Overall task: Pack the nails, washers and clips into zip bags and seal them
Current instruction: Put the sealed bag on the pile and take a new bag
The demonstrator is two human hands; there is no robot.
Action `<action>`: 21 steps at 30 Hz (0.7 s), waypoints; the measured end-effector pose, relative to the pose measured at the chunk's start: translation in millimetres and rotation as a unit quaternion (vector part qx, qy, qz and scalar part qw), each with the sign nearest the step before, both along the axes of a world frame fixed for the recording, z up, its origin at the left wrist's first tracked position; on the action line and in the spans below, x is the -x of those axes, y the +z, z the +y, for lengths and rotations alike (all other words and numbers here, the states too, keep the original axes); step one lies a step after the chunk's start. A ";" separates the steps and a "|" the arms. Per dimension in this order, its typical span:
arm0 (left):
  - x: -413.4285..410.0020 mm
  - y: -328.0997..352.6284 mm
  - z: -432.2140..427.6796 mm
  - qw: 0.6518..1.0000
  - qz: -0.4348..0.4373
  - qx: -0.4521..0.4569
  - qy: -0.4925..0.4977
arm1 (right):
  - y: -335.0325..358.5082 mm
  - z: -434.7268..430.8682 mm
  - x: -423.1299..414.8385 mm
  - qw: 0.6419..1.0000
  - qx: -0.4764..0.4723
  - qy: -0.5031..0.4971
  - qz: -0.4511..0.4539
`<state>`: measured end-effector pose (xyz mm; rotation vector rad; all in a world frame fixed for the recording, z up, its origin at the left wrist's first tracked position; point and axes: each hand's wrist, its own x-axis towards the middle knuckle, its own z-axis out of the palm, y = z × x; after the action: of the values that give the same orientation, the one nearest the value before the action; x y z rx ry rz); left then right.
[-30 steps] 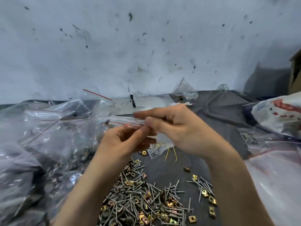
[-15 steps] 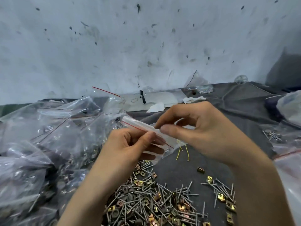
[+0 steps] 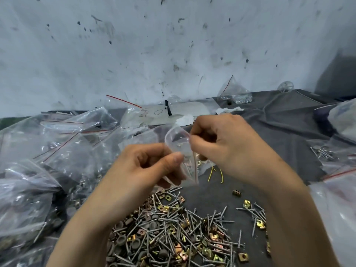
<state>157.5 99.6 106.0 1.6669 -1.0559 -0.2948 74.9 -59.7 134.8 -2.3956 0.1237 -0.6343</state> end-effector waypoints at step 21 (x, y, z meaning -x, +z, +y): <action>-3.9 0.6 11.4 0.963 -0.169 -0.208 0.033 | -42.9 -18.6 -39.7 0.987 -0.118 0.041 0.101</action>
<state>161.4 111.1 106.6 2.1823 -1.2472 -0.1988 114.6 -78.3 91.9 -2.2164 0.1752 -0.3180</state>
